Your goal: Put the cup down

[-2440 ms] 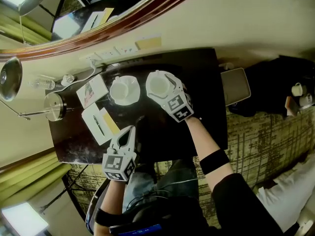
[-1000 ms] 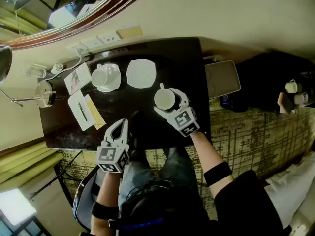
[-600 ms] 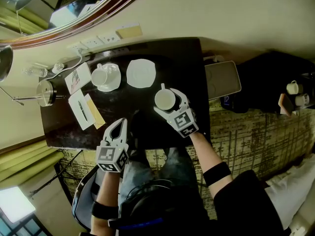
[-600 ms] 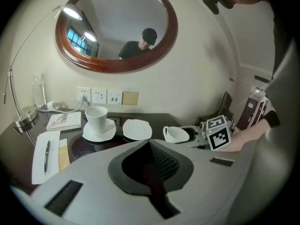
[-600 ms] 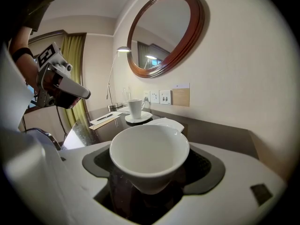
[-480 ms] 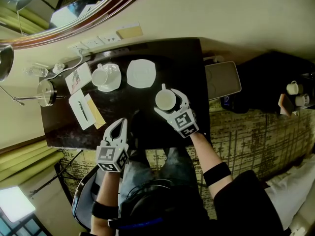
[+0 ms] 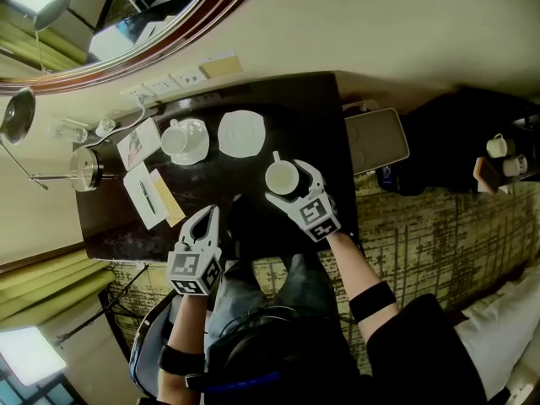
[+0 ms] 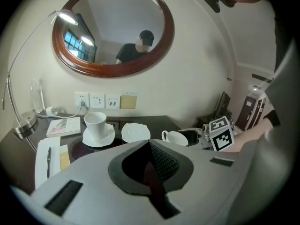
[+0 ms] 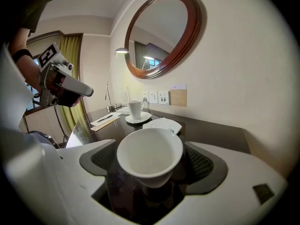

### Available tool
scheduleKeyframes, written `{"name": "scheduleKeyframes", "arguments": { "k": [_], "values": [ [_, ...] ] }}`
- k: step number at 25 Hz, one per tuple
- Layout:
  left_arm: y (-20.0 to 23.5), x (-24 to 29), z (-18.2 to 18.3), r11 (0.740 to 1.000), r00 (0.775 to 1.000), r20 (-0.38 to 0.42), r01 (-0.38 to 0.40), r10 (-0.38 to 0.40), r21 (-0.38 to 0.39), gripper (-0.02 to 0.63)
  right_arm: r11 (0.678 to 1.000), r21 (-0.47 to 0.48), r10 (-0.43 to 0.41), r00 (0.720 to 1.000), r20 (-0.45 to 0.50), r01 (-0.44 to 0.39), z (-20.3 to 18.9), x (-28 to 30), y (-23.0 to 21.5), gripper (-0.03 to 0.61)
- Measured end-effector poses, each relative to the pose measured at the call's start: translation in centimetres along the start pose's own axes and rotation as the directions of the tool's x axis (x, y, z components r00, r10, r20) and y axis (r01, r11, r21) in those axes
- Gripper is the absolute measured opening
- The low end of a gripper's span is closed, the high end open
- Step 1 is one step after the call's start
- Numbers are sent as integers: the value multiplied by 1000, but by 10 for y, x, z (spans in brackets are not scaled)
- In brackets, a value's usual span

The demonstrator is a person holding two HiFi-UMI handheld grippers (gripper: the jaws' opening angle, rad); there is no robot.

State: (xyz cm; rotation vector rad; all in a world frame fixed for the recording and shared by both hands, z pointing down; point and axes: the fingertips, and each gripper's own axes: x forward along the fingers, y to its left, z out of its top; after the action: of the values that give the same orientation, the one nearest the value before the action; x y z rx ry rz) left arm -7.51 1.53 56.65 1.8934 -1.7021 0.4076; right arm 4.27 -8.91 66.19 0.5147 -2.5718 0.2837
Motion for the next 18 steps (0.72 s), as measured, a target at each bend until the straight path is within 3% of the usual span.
{"name": "scheduleKeyframes", "arguments": {
  "k": [10,16,18],
  "values": [
    [-2,-27,26,999,999,32,30,-31,43,0,996,43,-80,996,24,79,45,-59,14,480],
    [10,-49,35,995,997,55,53,-58,88,0,994,85,-79,996,50,74,85,-86,43,417],
    [17,-55,38,994,996,67,56,-62,92,0,995,70,-81,995,55,77,99,-90,55,367]
  ]
}}
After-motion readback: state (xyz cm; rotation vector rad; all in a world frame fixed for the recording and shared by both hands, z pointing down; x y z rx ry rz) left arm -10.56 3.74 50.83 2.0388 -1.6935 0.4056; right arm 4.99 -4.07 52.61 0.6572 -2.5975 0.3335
